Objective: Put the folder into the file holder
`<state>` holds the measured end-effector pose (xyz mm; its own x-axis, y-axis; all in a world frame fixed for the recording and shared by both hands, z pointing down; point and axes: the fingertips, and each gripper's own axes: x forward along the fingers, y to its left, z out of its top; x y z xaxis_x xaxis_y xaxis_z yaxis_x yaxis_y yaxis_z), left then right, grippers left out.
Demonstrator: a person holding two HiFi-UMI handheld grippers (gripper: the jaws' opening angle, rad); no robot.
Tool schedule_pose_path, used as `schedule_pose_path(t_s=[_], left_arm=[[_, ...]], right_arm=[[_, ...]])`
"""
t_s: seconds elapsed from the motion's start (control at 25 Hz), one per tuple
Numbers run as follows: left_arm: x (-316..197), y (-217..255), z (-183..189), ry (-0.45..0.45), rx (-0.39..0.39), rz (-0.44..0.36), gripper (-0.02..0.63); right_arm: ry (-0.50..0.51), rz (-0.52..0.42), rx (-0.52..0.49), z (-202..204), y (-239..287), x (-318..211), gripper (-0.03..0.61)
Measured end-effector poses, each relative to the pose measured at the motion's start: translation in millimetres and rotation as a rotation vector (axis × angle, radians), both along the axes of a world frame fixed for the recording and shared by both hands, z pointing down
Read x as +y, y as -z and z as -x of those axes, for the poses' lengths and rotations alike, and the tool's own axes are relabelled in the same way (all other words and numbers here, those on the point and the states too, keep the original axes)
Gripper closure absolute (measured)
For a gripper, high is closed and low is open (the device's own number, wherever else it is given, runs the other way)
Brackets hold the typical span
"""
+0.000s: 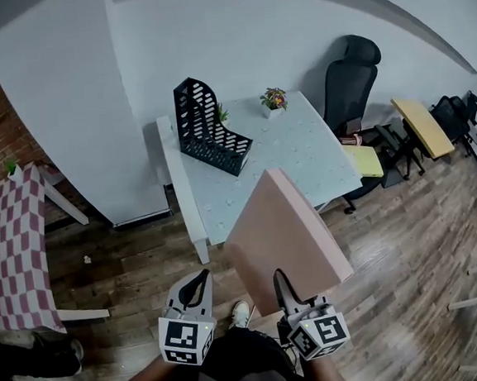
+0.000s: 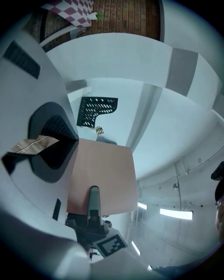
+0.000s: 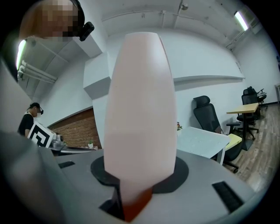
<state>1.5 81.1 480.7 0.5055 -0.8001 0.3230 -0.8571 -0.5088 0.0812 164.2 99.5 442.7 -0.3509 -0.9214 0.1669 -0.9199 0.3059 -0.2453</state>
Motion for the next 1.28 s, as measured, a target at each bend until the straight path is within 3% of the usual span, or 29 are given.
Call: schedule_pose_path(t_s=[0.44,0.76,1.0,1.28], left_arm=[[-55,7,-68,0.016,-0.023,-0.009,0.604],[-80,-2,-67,0.063,-0.045,0.03,0.604],[-114,-11,-72,0.04,-0.032,0.059,0.604],[-163,-13,-72,0.018,0.0,0.062,0.605]], right_arm=[[0.05,-0.05,-0.017,-64,9,-64,0.428],[0.074,-0.034,-0.057,-74,3,-97,0.428],[0.079,-0.039,-0.065,-71,7,-127,0.428],[0.05,-0.017,0.036,-75,11,-172,0.428]])
